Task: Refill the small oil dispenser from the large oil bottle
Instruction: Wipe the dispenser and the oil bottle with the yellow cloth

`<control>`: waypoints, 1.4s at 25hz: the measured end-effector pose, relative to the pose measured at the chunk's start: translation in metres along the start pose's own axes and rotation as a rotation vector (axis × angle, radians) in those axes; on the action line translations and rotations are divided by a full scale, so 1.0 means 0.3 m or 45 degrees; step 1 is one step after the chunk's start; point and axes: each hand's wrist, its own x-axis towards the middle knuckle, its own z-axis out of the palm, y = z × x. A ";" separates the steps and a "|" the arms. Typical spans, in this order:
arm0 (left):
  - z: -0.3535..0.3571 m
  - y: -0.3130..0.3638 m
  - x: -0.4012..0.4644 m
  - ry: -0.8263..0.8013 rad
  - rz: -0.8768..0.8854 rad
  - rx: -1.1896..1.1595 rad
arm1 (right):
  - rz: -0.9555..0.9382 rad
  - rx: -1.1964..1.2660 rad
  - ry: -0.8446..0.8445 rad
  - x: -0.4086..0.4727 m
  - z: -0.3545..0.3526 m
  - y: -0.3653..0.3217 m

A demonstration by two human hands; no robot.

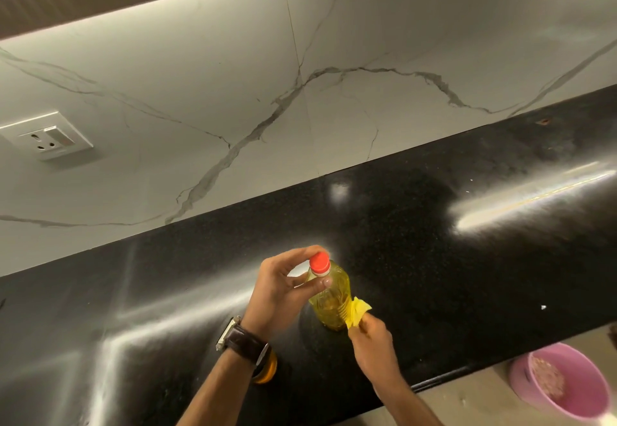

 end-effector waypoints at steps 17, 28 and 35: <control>-0.003 0.001 -0.003 0.024 -0.008 0.010 | -0.122 0.032 0.161 0.050 -0.124 -0.107; -0.005 0.005 0.000 0.022 0.024 0.045 | -0.437 0.290 -0.166 0.036 -0.150 -0.327; -0.005 -0.003 0.004 0.024 0.011 0.067 | -0.434 -0.818 -0.022 0.182 -0.088 -0.070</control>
